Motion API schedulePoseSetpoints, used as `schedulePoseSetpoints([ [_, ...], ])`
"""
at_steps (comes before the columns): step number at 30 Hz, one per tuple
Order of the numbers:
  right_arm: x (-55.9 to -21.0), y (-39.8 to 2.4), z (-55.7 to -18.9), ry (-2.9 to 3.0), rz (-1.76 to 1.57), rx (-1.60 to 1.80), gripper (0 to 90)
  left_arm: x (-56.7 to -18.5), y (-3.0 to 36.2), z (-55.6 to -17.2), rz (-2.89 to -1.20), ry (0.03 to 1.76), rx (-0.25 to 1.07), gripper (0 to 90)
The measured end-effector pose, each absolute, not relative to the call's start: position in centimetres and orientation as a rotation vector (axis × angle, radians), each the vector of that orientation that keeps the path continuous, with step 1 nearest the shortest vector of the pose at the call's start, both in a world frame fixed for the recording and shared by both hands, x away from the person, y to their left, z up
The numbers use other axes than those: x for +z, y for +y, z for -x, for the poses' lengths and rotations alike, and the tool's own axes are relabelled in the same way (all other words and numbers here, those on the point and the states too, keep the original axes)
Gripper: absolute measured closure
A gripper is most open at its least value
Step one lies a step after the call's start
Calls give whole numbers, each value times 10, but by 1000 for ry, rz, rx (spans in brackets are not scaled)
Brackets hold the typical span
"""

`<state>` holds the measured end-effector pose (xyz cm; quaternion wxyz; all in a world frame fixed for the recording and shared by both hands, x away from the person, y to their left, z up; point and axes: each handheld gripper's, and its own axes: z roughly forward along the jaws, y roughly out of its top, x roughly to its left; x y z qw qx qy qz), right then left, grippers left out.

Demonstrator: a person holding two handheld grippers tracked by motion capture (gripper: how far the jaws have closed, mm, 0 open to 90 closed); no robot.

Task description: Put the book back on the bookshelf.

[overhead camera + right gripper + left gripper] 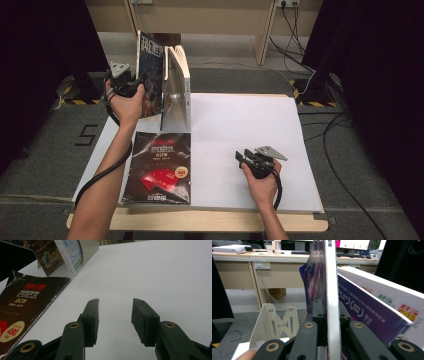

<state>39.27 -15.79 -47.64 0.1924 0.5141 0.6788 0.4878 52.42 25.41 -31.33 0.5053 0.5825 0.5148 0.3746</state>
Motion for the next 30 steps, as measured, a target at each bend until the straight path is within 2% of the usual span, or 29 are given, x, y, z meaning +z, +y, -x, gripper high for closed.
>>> schedulePoseSetpoints([
  [13, -478, -157, -393, 1908, -1445, 1369, 580, -322, 261, -533, -1404, 1267, 987, 821],
  [30, -481, -155, -394, 1921, -1452, 1368, 580, -333, 249, -548, -1377, 1237, 981, 821],
])
